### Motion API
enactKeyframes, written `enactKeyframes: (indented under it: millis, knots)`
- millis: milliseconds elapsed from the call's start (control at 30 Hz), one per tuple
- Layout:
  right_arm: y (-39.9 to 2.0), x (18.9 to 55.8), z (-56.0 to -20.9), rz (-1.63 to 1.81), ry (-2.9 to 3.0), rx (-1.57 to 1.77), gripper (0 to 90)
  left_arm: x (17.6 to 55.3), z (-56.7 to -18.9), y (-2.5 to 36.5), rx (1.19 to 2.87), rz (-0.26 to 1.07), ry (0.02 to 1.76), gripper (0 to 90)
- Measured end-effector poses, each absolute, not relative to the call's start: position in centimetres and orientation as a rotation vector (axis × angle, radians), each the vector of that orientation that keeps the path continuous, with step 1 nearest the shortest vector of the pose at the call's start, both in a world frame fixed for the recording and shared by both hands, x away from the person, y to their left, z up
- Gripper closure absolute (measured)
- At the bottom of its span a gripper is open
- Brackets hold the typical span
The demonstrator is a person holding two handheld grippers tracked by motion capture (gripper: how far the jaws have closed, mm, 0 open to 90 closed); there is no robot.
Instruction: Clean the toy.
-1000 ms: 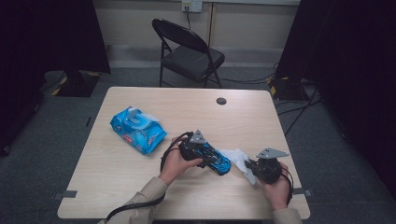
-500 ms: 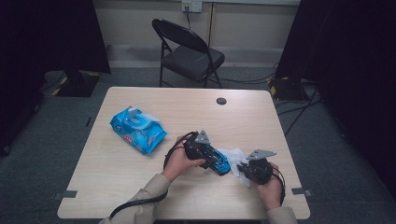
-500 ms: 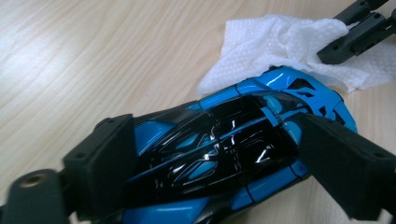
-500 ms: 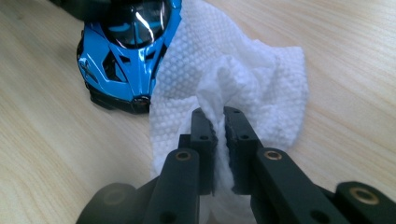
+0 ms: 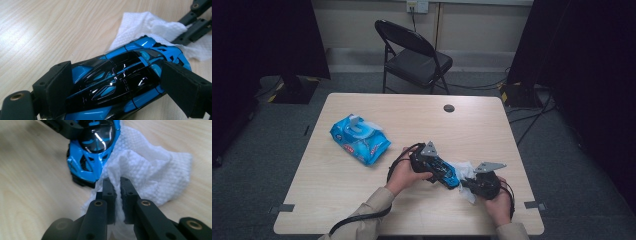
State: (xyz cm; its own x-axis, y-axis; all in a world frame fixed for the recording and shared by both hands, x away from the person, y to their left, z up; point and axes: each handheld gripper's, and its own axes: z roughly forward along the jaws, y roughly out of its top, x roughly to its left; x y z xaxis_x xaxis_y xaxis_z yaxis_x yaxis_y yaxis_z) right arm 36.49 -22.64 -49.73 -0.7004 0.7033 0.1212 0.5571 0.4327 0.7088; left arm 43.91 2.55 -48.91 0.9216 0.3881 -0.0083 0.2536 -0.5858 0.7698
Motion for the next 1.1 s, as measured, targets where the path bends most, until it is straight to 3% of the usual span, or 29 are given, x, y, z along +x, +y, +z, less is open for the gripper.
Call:
enactKeyframes:
  millis: [200, 600, 733, 833, 1100]
  knots:
    - [-22.2, 35.7, -49.7, 1.171, 2.548, 1.117, 84.8, 44.0, -49.0, 2.7, 2.216, 0.205, 0.461, 10.9]
    - [-17.0, 34.4, -49.7, 1.210, 2.689, 0.926, 83.9, 43.8, -49.0, 2.6, 2.214, 0.207, 0.449, 11.2]
    - [-16.9, 34.1, -49.7, 1.218, 2.672, 0.937, 65.8, 43.8, -48.9, 2.5, 2.221, 0.203, 0.456, 11.2]
    - [-16.9, 33.4, -49.2, 1.102, 2.672, 0.872, 57.8, 43.9, -48.9, 2.5, 2.221, 0.203, 0.455, 11.2]
    - [-18.6, 33.2, -48.2, 1.051, 2.619, 0.971, 46.7, 44.0, -48.8, 2.5, 2.230, 0.200, 0.448, 11.7]
